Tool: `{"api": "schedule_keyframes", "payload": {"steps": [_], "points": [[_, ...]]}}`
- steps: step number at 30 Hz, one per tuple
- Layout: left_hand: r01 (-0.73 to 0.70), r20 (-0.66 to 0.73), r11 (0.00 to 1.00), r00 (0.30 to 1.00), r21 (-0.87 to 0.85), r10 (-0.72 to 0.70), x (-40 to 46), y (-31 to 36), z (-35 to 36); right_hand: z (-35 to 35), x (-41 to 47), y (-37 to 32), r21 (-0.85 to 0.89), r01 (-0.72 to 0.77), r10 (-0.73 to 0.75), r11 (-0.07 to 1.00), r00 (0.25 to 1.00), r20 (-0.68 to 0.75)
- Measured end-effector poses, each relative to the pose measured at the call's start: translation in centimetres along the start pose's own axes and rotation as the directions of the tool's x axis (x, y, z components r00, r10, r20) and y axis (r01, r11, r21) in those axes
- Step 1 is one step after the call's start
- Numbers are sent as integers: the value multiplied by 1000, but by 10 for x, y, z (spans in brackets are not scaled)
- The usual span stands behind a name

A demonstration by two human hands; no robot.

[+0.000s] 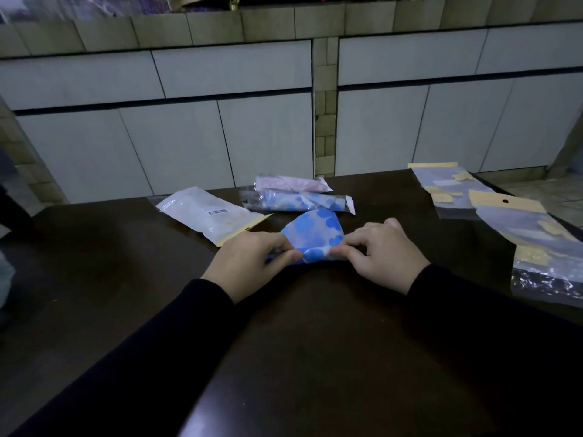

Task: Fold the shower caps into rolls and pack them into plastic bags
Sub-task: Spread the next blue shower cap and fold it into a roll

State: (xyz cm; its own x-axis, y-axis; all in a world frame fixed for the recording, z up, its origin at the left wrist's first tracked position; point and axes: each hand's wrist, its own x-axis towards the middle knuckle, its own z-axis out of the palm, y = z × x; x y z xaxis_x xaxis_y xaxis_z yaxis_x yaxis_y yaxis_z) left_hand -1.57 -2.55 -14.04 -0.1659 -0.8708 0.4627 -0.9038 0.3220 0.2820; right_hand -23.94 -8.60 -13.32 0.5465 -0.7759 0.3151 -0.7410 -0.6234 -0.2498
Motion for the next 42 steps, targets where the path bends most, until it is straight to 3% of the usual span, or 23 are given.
{"api": "schedule_keyframes", "payload": {"steps": [4,7,10,15,20,24,27,32,39,42], "points": [[55,4,997,998,-47,-55,-1,1,0,2,5,-3,108,-67,65,992,998,20],[118,3,986,993,-121,-119,-2,0,1,-2,12,-5,197,-229,198,953,966,168],[159,39,975,987,-158,-154,0,1,1,-4,16,-7,140,-304,265,942,933,244],[31,-1,999,1000,29,-31,-2,7,2,3,4,-13,-29,-195,197,980,977,75],[-96,-133,968,983,232,130,-1,6,8,13,-2,-11,2,-173,173,985,983,-59],[-137,-101,985,984,109,149,-3,7,8,14,-4,-13,-162,-3,-35,987,972,-232],[-42,-77,997,996,71,48,-5,9,6,12,-5,-12,-228,46,-95,973,973,-211],[72,12,996,997,46,-73,0,5,6,8,-3,-5,-171,-32,21,985,998,-63],[-46,-88,977,994,206,65,3,5,10,13,2,-6,-143,-89,77,986,993,-86],[24,-70,974,998,227,-8,6,12,9,13,9,-7,-86,-104,96,991,991,-91]]}}
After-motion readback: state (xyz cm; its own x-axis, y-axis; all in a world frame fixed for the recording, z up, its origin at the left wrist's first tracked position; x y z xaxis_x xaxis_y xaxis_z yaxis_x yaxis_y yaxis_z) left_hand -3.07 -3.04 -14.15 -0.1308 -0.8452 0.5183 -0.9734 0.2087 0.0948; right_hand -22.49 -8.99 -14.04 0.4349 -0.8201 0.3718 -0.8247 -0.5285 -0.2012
